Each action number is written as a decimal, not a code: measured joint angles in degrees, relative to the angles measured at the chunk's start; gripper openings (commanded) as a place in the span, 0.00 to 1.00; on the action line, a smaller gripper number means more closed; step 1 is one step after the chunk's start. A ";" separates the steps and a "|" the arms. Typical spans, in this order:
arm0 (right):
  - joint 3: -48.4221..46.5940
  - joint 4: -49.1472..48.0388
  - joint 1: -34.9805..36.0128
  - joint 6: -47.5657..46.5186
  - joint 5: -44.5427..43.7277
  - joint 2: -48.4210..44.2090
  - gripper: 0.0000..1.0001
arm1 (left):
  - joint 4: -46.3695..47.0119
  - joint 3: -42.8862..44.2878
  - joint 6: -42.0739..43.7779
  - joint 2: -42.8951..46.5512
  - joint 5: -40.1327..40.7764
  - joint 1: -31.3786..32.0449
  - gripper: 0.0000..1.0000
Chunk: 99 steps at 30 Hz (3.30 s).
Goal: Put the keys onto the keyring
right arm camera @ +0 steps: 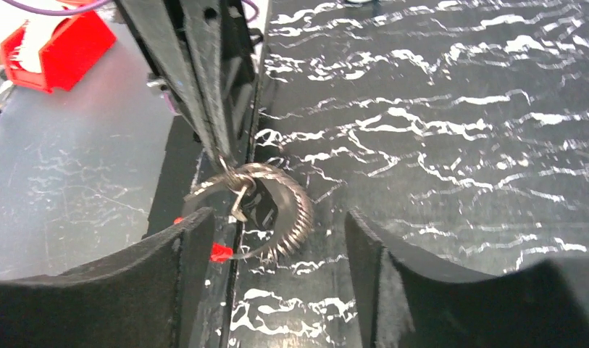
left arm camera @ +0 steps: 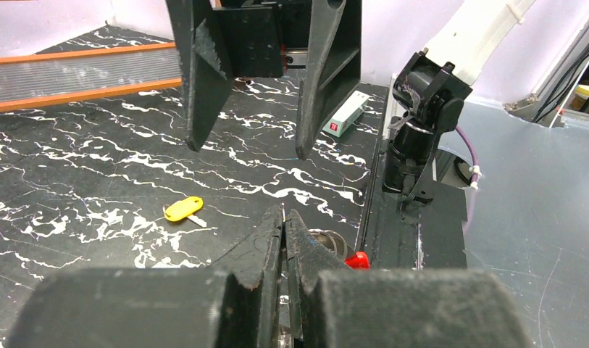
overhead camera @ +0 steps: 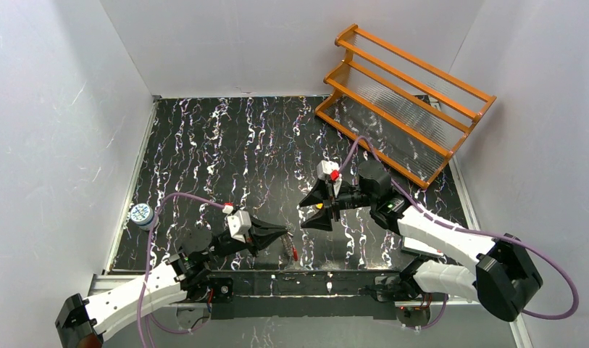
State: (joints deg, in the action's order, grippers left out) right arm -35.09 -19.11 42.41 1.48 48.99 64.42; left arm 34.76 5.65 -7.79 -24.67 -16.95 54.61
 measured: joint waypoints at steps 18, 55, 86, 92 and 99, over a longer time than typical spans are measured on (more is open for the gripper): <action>-0.33 -7.85 5.03 -0.20 7.56 7.39 0.47 | 0.83 0.02 -0.37 -0.20 -1.33 0.00 0.00; 3.19 -2.29 7.65 -23.58 7.17 -4.31 0.01 | -15.82 11.13 5.40 6.19 1.38 -0.04 0.98; 3.72 10.25 7.93 -54.10 6.12 -11.34 0.01 | -21.14 17.68 21.53 -8.20 -12.98 -0.02 0.24; 3.72 5.60 7.93 -38.29 1.53 -11.34 0.01 | -19.56 17.44 18.05 -7.02 -11.93 -0.02 0.00; 3.58 4.24 7.96 -20.90 -3.26 -10.14 0.01 | -19.58 16.98 16.33 -5.60 -7.43 -0.02 0.23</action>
State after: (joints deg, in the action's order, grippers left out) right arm -31.51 -14.87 50.37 -19.42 45.74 54.28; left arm 15.18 22.63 8.54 -30.26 -24.38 54.59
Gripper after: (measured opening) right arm 0.031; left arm 0.183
